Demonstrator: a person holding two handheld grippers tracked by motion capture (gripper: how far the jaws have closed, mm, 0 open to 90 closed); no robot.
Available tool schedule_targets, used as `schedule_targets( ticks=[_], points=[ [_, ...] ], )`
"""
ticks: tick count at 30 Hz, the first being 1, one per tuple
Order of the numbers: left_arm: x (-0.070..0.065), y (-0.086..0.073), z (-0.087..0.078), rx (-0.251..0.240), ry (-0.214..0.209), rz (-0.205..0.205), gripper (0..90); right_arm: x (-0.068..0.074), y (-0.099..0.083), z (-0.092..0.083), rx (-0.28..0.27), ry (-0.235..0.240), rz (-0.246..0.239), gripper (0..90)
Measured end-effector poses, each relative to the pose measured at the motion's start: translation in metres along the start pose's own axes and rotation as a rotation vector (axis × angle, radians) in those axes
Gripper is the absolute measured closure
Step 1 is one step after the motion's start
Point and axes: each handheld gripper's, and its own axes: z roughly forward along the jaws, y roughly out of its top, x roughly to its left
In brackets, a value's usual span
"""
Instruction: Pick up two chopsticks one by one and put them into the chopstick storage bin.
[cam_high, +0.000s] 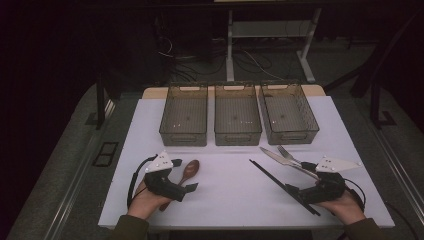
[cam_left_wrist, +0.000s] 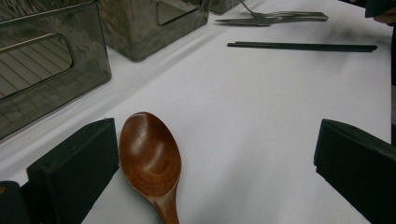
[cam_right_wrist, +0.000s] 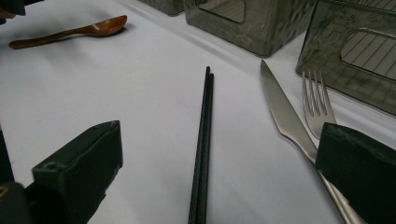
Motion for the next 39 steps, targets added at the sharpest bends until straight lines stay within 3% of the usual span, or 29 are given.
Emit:
schedule_targets(
  ticks=[9,20,22,24,26,36,39],
  points=[
    [0.0007,-0.0019,-0.0006,-0.01,-0.001,-0.011,0.0,-0.0013,-0.0001,-0.0021,-0.007,0.008,0.009,0.2],
    [-0.0011,-0.0037,-0.0022,-0.005,0.005,0.005,0.0,0.0005,0.0012,-0.004,0.009,-0.003,0.004,0.3],
    [-0.0016,-0.0041,-0.0026,-0.012,0.004,-0.001,0.0,0.0021,0.0015,-0.0033,0.016,0.003,0.0,6.4],
    [-0.0014,-0.0042,-0.0025,-0.011,0.004,0.0,0.0,0.003,0.0013,-0.0023,0.025,0.012,0.004,6.6],
    [-0.0014,-0.0042,-0.0023,-0.008,0.004,0.002,0.0,0.003,0.0011,-0.0021,0.037,0.018,0.003,14.2],
    [-0.0028,-0.0041,-0.0003,-0.002,-0.002,0.003,0.0,0.0038,-0.0017,-0.0034,0.084,0.016,0.004,23.2],
    [-0.0029,-0.0046,-0.0007,-0.004,-0.003,0.003,0.0,0.0037,-0.0027,-0.0033,0.1,0.018,0.008,29.4]
  ],
)
